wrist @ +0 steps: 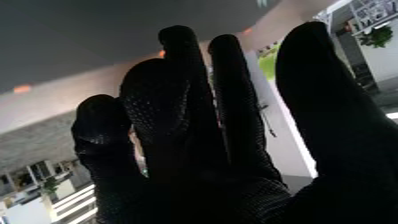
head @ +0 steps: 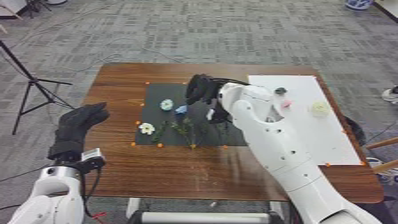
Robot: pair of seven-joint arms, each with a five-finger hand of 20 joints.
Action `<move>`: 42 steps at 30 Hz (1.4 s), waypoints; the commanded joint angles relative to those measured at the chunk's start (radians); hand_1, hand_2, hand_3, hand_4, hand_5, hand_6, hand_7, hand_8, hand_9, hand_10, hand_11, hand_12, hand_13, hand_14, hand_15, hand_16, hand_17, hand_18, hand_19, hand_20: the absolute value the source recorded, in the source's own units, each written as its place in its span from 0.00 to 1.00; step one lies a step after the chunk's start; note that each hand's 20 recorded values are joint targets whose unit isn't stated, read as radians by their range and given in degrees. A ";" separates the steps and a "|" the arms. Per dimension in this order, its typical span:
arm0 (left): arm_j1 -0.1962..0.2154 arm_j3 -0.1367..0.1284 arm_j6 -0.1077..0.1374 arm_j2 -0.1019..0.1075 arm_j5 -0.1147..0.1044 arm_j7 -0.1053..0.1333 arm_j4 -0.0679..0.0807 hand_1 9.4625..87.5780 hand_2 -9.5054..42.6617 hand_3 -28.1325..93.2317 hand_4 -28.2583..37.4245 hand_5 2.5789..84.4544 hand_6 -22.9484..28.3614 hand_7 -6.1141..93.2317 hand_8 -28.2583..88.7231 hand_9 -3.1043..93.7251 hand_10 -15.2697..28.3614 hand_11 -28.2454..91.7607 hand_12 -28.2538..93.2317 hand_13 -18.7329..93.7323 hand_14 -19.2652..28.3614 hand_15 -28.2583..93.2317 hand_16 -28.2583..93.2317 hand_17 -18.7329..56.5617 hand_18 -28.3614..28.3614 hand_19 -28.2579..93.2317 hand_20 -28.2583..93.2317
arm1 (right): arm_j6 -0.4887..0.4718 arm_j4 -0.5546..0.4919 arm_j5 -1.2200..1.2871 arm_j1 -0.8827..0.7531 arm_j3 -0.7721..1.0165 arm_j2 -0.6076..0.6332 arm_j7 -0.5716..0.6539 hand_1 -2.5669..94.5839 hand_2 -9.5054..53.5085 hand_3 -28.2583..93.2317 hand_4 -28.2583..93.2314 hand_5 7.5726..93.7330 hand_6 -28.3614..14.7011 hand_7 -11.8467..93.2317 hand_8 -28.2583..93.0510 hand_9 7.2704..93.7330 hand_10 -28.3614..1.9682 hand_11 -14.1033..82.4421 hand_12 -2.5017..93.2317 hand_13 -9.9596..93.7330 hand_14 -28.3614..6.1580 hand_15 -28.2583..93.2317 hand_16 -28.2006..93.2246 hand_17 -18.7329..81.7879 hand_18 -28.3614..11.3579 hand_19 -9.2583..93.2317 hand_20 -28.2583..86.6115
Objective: Arrange flowers
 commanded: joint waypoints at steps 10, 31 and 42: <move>0.038 -0.023 -0.003 -0.013 0.005 -0.011 -0.019 0.23 0.41 0.78 0.07 0.65 0.47 0.26 0.17 0.60 0.68 0.47 0.35 0.54 0.79 0.47 0.22 0.33 0.73 0.33 0.39 | 0.325 -0.146 -0.352 -0.154 0.119 0.400 -0.243 0.35 0.00 0.85 0.06 0.51 0.68 0.33 0.14 0.58 0.48 0.29 0.21 0.71 0.46 0.75 0.48 0.50 0.11 0.88 0.74; 0.037 -0.019 -0.027 -0.009 0.026 -0.011 -0.025 0.23 0.40 0.79 0.05 0.66 0.47 0.25 0.17 0.62 0.68 0.46 0.36 0.55 0.80 0.48 0.22 0.33 0.74 0.33 0.39 | 0.272 -0.038 -0.525 -0.225 0.256 0.453 -0.277 0.36 0.00 0.86 0.04 0.53 0.68 0.34 0.14 0.60 0.49 0.31 0.22 0.71 0.45 0.76 0.48 0.50 0.11 0.88 0.75; 0.054 -0.030 -0.023 -0.018 0.020 -0.011 -0.032 0.23 0.40 0.79 0.05 0.66 0.47 0.25 0.17 0.62 0.68 0.46 0.36 0.55 0.80 0.48 0.22 0.33 0.74 0.33 0.39 | 0.266 -0.062 -0.475 -0.287 0.276 0.481 -0.223 0.49 0.00 0.86 0.03 0.58 0.70 0.38 0.13 0.66 0.55 0.35 0.22 0.75 0.51 0.76 0.48 0.53 0.16 0.88 0.73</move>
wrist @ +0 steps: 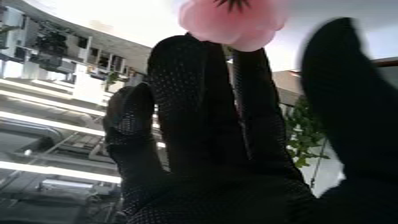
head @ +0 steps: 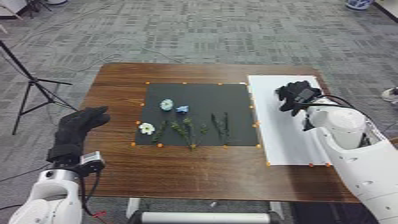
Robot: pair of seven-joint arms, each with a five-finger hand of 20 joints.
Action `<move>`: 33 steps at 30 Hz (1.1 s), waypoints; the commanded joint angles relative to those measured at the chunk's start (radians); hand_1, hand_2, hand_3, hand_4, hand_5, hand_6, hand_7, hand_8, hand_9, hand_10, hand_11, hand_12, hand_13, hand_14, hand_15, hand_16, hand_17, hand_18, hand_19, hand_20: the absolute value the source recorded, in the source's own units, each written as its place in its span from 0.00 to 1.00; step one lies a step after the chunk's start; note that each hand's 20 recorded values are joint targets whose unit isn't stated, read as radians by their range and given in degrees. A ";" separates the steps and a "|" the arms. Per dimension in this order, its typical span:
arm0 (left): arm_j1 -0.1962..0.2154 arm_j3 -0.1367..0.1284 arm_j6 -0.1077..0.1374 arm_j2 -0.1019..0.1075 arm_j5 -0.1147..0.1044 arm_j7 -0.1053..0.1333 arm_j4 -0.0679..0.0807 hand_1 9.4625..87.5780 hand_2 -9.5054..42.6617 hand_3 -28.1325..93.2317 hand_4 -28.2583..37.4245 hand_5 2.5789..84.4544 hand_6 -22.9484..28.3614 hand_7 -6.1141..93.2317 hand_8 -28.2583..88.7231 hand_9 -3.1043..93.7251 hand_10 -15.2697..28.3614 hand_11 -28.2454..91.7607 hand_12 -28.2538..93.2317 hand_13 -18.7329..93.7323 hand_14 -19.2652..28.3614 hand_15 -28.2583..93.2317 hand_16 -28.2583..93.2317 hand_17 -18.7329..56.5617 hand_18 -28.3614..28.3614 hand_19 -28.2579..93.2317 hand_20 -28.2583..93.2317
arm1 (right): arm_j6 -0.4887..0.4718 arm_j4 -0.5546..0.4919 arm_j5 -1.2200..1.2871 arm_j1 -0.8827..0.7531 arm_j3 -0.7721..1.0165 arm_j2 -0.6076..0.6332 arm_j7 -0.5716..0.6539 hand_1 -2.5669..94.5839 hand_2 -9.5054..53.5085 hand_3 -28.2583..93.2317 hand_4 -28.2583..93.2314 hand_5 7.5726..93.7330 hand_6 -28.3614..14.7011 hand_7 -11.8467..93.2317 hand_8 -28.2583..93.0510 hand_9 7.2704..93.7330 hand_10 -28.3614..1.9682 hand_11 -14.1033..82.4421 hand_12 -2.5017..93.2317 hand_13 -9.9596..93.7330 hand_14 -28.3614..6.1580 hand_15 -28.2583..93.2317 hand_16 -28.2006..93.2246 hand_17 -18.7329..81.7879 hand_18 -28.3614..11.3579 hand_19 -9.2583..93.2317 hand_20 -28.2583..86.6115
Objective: Arrange flowers
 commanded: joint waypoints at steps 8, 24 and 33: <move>0.022 -0.015 -0.013 -0.018 0.001 -0.009 -0.014 0.23 0.40 0.79 0.04 0.66 0.47 0.25 0.17 0.62 0.68 0.46 0.36 0.55 0.80 0.48 0.22 0.33 0.74 0.33 0.39 | -0.005 -0.017 0.050 -0.054 0.018 0.018 0.049 0.60 0.00 0.78 0.03 0.66 0.70 0.42 0.25 0.83 0.62 0.25 0.39 0.79 0.56 0.76 0.49 0.57 0.17 0.90 0.73; 0.016 -0.020 -0.003 -0.007 -0.006 -0.009 -0.013 0.23 0.40 0.79 0.04 0.67 0.48 0.25 0.17 0.63 0.69 0.46 0.36 0.56 0.81 0.47 0.22 0.33 0.74 0.33 0.39 | 0.090 -0.180 0.401 0.139 -0.153 0.052 0.163 0.62 0.00 0.78 0.03 0.83 0.69 0.36 0.28 0.97 0.70 0.25 0.45 0.84 0.59 0.77 0.52 0.60 0.12 0.92 0.74; -0.011 0.001 -0.017 -0.003 0.001 -0.004 -0.002 0.22 0.39 0.80 0.03 0.68 0.48 0.25 0.18 0.64 0.69 0.45 0.37 0.55 0.81 0.48 0.22 0.33 0.74 0.33 0.38 | 0.075 -0.247 0.390 0.195 -0.335 -0.024 0.055 0.62 0.00 0.78 0.03 0.83 0.70 0.36 0.29 0.96 0.66 0.22 0.43 0.83 0.60 0.77 0.53 0.59 0.13 0.92 0.75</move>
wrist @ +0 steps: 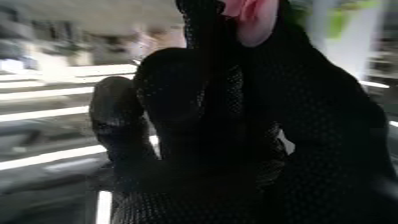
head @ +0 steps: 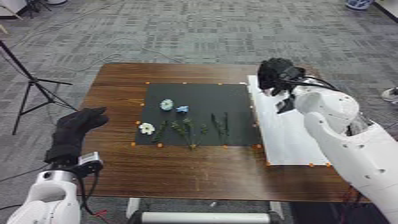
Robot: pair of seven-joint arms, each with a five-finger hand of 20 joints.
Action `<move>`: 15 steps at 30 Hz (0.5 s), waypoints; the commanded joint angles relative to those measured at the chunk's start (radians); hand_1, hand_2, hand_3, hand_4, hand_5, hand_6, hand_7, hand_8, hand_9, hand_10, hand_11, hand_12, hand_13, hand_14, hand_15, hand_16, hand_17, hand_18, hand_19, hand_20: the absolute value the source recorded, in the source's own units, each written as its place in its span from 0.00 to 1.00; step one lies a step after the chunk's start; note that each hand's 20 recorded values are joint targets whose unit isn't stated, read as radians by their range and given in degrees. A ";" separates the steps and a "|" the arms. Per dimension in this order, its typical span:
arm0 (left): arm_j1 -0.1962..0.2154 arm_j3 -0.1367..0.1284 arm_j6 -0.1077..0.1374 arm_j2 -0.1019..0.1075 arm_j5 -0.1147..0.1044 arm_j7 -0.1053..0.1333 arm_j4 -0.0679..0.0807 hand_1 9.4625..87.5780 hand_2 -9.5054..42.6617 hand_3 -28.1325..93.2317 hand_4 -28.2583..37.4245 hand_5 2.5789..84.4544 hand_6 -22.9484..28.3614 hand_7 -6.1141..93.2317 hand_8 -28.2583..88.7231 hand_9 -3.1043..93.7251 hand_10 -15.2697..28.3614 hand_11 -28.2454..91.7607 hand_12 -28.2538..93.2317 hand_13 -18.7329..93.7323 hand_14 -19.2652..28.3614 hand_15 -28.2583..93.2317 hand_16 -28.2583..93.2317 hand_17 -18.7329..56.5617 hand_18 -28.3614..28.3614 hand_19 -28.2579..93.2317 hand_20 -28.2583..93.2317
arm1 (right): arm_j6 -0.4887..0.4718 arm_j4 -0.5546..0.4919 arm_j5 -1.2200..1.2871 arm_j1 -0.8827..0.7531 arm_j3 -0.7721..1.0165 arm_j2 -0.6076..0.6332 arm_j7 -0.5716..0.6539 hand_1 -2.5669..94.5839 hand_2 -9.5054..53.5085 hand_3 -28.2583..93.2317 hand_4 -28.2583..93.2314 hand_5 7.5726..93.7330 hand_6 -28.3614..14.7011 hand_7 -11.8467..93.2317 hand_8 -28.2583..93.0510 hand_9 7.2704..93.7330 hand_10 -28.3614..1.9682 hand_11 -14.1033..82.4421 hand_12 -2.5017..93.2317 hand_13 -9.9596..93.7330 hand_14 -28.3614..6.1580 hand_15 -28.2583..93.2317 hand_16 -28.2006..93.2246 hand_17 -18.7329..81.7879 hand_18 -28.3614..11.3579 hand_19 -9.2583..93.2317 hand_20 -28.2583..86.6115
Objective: Arrange flowers
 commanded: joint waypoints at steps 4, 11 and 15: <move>-0.026 0.014 -0.018 0.004 0.004 -0.004 0.007 0.22 0.38 0.81 0.02 0.68 0.48 0.24 0.18 0.64 0.69 0.45 0.37 0.55 0.82 0.48 0.22 0.33 0.74 0.33 0.39 | 0.099 -0.010 -0.148 0.043 -0.177 -0.133 -0.206 0.62 0.00 0.78 0.02 0.84 0.70 0.37 0.29 0.96 0.65 0.22 0.43 0.83 0.59 0.77 0.54 0.59 0.14 0.92 0.75; -0.025 0.010 -0.014 0.001 0.002 -0.012 0.008 0.22 0.38 0.81 0.01 0.68 0.49 0.24 0.19 0.64 0.69 0.45 0.38 0.56 0.83 0.48 0.23 0.33 0.74 0.33 0.39 | 0.247 0.105 -0.262 0.013 -0.209 -0.215 -0.317 0.62 0.00 0.78 0.02 0.83 0.70 0.37 0.29 0.94 0.65 0.21 0.41 0.82 0.59 0.78 0.54 0.58 0.14 0.91 0.75; -0.025 0.009 -0.017 0.001 0.000 -0.015 0.010 0.22 0.39 0.81 0.01 0.68 0.49 0.24 0.19 0.64 0.69 0.44 0.38 0.56 0.82 0.48 0.23 0.33 0.74 0.33 0.39 | 0.263 0.157 -0.292 -0.003 -0.188 -0.255 -0.335 0.62 0.00 0.79 0.02 0.82 0.71 0.38 0.29 0.94 0.66 0.21 0.41 0.81 0.58 0.78 0.54 0.58 0.15 0.91 0.75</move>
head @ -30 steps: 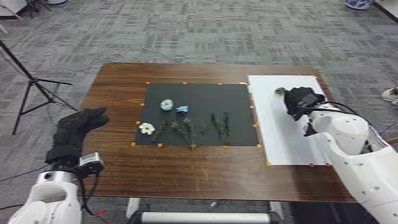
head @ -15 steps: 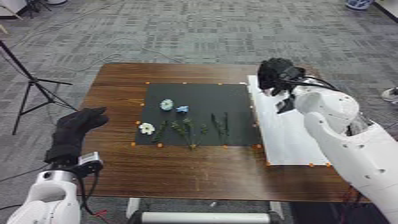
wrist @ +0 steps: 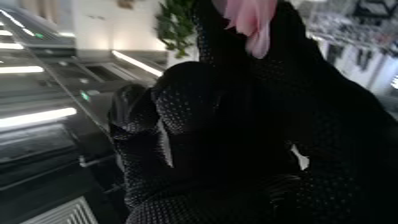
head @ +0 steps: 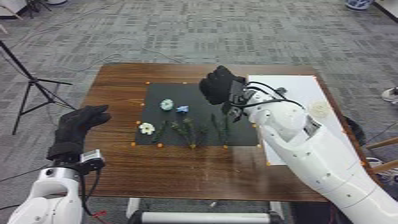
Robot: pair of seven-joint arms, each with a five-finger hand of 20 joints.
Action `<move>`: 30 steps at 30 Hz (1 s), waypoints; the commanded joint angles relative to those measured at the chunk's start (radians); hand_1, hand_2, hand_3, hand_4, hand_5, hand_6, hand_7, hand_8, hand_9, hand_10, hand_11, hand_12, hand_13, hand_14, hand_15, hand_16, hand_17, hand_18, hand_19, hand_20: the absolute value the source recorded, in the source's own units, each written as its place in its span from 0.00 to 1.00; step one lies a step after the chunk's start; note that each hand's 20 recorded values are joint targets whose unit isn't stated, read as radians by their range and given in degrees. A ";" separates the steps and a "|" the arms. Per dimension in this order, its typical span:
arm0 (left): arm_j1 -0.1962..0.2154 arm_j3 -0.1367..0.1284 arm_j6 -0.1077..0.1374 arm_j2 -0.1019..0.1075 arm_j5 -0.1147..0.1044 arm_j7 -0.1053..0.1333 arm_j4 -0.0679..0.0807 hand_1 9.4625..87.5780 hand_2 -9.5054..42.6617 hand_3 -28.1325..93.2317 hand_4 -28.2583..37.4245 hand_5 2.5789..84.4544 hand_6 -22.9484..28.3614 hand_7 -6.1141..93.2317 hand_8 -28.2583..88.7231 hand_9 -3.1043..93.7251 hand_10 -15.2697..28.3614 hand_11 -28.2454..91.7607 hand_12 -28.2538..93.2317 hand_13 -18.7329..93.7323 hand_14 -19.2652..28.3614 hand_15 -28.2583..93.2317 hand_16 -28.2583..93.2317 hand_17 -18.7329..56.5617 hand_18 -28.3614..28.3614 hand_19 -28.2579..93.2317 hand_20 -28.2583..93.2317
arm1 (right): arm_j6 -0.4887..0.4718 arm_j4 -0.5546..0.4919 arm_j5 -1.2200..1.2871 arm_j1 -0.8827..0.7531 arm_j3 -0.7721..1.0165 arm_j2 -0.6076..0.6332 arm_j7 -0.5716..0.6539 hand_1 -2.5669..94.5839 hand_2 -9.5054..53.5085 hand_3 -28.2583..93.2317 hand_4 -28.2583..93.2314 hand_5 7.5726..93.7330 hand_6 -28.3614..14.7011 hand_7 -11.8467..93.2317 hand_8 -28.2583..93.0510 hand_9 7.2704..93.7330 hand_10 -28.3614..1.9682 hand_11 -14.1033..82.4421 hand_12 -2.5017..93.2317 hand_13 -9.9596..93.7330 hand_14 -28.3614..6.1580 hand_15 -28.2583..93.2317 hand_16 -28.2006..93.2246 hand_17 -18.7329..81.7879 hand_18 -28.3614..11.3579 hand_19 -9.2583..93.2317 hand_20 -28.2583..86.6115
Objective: Arrange flowers
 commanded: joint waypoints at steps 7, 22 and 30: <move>-0.009 0.002 -0.015 -0.003 -0.002 -0.016 0.007 0.22 0.39 0.80 0.02 0.67 0.48 0.24 0.18 0.64 0.69 0.44 0.38 0.56 0.82 0.48 0.23 0.33 0.74 0.33 0.39 | 0.056 0.139 -0.093 -0.063 0.032 -0.127 -0.059 0.62 0.00 0.79 0.02 0.81 0.71 0.39 0.28 0.93 0.67 0.20 0.40 0.81 0.58 0.78 0.54 0.57 0.15 0.91 0.75; -0.026 0.017 -0.026 -0.004 0.000 -0.014 0.016 0.23 0.39 0.80 0.04 0.66 0.49 0.24 0.18 0.62 0.68 0.45 0.37 0.55 0.80 0.47 0.22 0.33 0.74 0.33 0.38 | 0.081 0.175 -0.077 -0.034 0.028 -0.181 -0.032 0.61 0.00 0.79 0.02 0.79 0.74 0.40 0.27 0.92 0.70 0.20 0.39 0.81 0.58 0.79 0.54 0.57 0.15 0.91 0.75; -0.019 0.013 -0.024 -0.006 0.000 -0.013 0.013 0.23 0.40 0.79 0.05 0.64 0.49 0.25 0.17 0.59 0.67 0.47 0.35 0.54 0.78 0.47 0.21 0.33 0.74 0.33 0.39 | 0.027 0.155 -0.077 -0.032 0.032 -0.175 -0.005 0.55 0.00 0.78 0.04 0.72 0.71 0.38 0.25 0.81 0.65 0.28 0.29 0.78 0.57 0.79 0.54 0.56 0.15 0.91 0.76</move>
